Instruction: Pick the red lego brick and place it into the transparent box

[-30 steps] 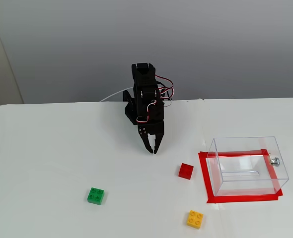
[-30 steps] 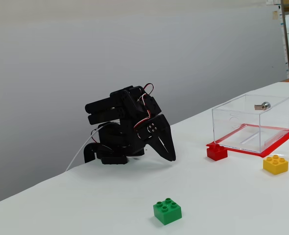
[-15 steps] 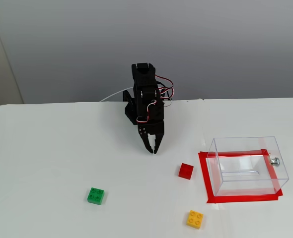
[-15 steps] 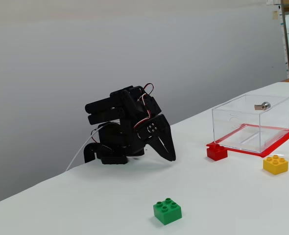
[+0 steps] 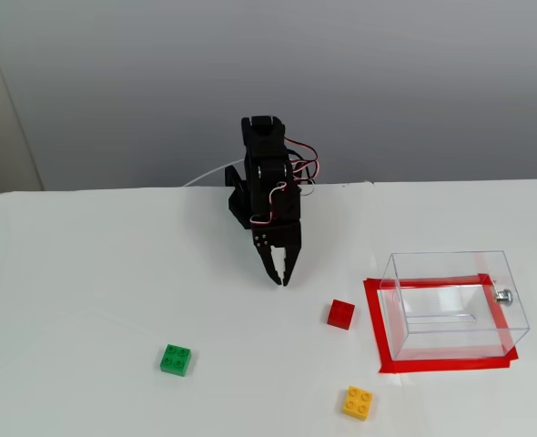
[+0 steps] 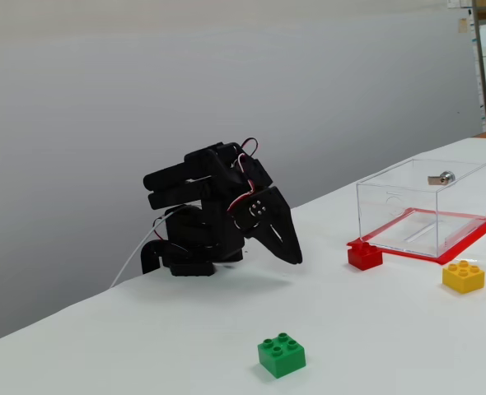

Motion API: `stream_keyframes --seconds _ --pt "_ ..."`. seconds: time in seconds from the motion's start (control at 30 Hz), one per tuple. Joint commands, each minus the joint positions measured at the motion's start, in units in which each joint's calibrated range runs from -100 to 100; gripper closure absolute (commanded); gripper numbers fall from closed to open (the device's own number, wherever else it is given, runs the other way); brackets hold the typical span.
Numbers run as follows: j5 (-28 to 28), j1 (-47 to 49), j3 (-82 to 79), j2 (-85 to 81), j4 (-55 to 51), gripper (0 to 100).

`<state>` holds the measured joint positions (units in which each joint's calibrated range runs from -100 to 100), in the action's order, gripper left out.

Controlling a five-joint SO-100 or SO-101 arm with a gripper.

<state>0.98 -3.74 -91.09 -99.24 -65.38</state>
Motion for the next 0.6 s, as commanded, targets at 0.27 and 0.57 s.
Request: stream_keyframes --seconds 0.27,0.57 --pt "-0.2 0.3 13.1 17.1 10.0 99" --pt "-2.1 3.9 25.6 38.4 9.4 99"
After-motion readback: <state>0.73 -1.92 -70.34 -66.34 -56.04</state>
